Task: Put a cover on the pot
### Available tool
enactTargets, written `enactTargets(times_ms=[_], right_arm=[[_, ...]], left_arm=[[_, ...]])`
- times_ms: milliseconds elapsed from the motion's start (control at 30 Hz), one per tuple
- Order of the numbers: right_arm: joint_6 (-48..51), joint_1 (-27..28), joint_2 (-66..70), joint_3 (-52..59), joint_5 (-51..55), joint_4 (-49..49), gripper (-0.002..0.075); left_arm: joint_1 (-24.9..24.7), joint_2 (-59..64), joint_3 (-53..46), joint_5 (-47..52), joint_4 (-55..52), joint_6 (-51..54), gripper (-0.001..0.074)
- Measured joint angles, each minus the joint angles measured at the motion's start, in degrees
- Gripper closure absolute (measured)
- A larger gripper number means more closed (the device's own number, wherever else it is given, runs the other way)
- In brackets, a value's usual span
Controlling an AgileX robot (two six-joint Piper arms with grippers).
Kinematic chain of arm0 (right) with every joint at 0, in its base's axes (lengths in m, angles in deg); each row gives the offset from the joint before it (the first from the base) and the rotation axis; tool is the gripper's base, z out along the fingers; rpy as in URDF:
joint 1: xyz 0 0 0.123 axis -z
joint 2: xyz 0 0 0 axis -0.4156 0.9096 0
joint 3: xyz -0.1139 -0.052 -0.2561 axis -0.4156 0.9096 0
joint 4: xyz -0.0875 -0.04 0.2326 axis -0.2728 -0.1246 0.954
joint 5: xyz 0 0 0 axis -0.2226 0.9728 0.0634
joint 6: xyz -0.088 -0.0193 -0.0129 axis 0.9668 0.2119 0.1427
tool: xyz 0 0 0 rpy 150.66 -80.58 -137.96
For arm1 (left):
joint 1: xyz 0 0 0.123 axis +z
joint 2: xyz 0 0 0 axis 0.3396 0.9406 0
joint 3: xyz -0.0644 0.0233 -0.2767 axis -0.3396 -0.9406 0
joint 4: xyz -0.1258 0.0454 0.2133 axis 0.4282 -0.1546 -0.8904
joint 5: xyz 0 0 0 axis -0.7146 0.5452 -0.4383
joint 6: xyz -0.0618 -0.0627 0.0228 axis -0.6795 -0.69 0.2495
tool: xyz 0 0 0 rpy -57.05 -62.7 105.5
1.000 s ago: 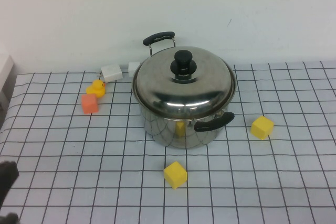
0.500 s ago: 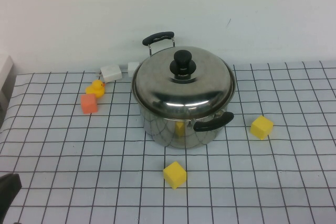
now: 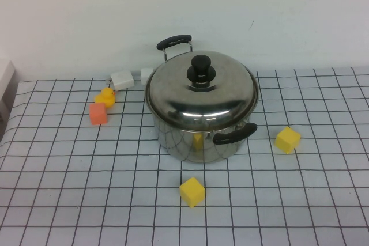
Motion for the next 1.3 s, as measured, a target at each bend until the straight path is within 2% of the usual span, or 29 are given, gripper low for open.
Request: enactTargets(times_ms=[233,367,633,933,1300], right_arm=[[0.00,0.00,0.00,0.00,0.00,0.00,0.0717],[0.00,0.00,0.00,0.00,0.00,0.00,0.0717],[0.00,0.00,0.00,0.00,0.00,0.00,0.0717],[0.00,0.00,0.00,0.00,0.00,0.00,0.0717],[0.00,0.00,0.00,0.00,0.00,0.00,0.0717]], left_arm=[[12.32,-8.76,-10.47,-2.68,14.63,15.53,0.0735],[14.85,-9.80,-15.80,-2.89,17.67,17.86,0.0735],[14.69,-9.93,-19.00,-6.65,15.45,18.04,0.0736],[9.27,-10.02,-19.25,-7.66,13.12,17.81,0.0736],[8.94,-10.02,-19.25,-7.66,13.50,17.81,0.0736]])
